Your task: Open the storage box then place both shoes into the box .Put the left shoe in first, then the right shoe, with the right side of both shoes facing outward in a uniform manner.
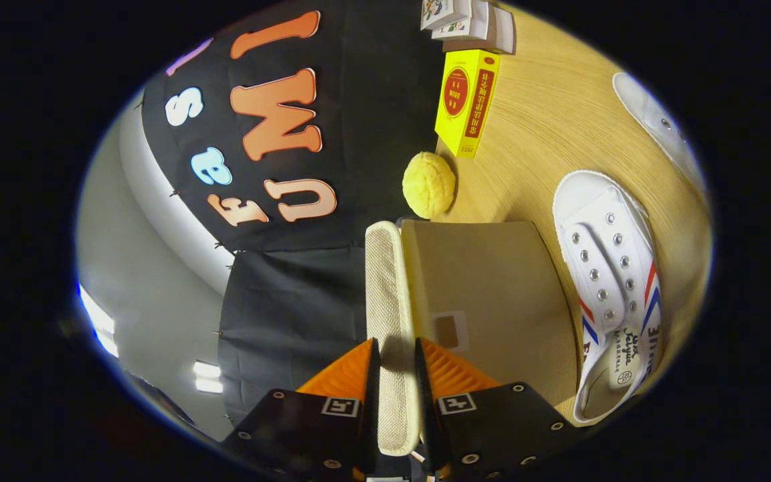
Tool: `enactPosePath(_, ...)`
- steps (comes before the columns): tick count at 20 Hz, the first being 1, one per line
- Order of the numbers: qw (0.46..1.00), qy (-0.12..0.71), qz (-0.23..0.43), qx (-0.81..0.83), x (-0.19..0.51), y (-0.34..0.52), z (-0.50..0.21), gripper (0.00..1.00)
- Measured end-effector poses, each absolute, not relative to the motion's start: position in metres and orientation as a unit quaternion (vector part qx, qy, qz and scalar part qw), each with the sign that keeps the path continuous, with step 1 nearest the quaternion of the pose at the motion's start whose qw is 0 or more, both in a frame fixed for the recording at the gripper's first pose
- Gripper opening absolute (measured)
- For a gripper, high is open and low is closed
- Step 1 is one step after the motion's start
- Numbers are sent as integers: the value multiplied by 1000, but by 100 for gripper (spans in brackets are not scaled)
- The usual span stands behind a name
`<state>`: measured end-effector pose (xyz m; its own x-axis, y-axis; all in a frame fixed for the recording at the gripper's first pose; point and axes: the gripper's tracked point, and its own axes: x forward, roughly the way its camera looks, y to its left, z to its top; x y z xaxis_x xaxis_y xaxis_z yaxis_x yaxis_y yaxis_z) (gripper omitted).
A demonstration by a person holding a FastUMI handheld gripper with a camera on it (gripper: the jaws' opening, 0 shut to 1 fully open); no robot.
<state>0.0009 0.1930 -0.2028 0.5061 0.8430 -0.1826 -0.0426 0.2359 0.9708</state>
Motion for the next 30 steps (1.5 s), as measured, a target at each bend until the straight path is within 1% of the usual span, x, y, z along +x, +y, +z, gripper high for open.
enactPosePath(1, 693, 372, 321, 527, 0, 194, -194, 22)
enactPosePath(2, 700, 365, 319, 524, -1, 195, -187, 14)
enactPosePath(3, 706, 358, 318, 521, -1, 196, -180, 10)
enactPosePath(4, 714, 349, 316, 518, -1, 198, -172, 4)
enactPosePath(5, 721, 345, 314, 512, -1, 200, -165, 1)
enactPosePath(7, 731, 339, 321, 497, -6, 210, -151, 0)
enactPosePath(14, 739, 314, 354, 480, -17, 269, -105, 1)
enactPosePath(22, 764, 296, 369, 440, -25, 331, -87, 3)
enactPosePath(28, 783, 292, 369, 408, -31, 372, -88, 3)
enactPosePath(30, 794, 289, 368, 389, -30, 385, -91, 9)
